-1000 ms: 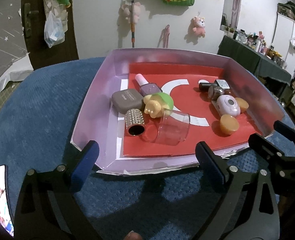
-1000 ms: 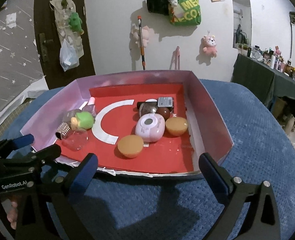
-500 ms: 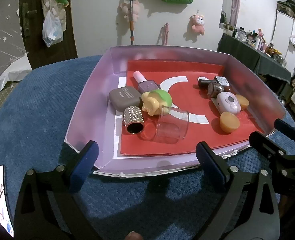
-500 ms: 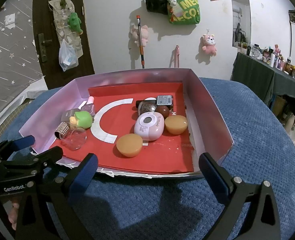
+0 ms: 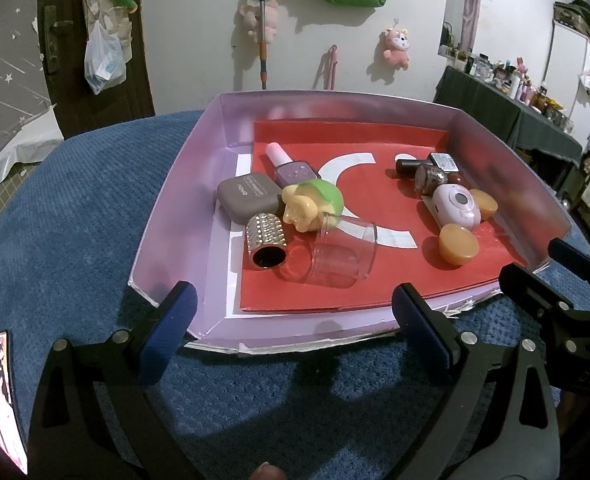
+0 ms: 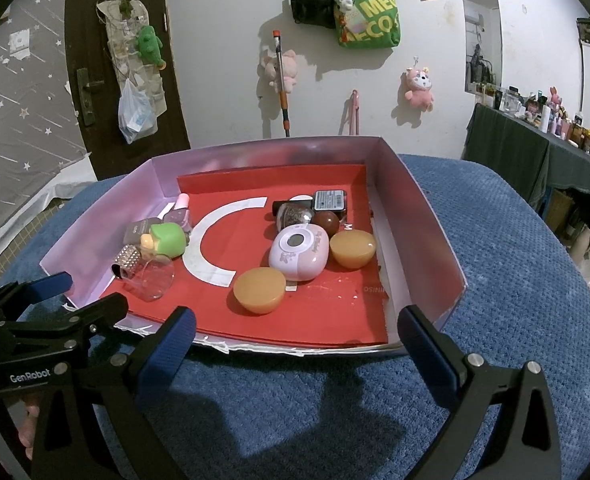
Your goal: Organize rigid objects
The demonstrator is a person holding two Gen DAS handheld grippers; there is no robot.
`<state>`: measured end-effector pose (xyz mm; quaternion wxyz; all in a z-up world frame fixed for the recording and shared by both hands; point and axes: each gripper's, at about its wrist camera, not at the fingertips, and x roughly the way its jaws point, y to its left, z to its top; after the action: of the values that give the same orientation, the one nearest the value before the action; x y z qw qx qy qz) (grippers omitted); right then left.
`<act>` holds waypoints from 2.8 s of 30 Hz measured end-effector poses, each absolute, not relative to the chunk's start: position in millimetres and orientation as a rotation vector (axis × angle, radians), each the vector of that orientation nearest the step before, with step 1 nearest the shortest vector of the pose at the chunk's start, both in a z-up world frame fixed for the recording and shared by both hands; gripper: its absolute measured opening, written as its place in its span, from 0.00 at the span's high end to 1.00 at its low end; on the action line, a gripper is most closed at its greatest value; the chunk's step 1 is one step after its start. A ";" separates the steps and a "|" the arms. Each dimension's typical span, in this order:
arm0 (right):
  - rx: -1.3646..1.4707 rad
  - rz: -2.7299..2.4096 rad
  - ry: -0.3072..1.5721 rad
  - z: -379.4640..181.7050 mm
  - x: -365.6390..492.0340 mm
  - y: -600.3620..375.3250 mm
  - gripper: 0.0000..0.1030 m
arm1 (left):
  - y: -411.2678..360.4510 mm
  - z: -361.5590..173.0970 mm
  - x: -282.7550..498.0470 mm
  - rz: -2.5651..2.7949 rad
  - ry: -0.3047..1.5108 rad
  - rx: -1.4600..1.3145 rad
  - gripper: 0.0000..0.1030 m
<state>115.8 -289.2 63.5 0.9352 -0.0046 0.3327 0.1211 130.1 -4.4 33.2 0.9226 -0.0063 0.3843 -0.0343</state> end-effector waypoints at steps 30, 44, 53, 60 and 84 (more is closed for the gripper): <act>-0.006 0.254 0.645 81.8 78.0 -291.8 0.00 | -16.2 50.8 91.2 -0.099 0.755 0.008 0.03; 0.022 0.241 0.700 55.3 57.6 -305.8 0.00 | -23.9 29.6 75.0 -0.109 0.794 0.021 0.03; 0.017 0.223 0.725 47.5 55.2 -308.8 0.00 | -22.5 17.8 76.2 -0.113 0.836 0.007 0.03; 0.015 0.219 0.760 37.0 58.7 -308.5 0.00 | -20.6 9.1 77.7 -0.110 0.863 0.001 0.03; 0.024 0.219 0.785 27.0 60.6 -311.2 0.00 | -24.5 2.8 79.1 -0.087 0.892 0.017 0.02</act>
<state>60.6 -311.2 27.0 0.9180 0.0118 0.3818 0.1067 79.1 -24.5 2.8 0.9012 0.0081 0.4313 -0.0419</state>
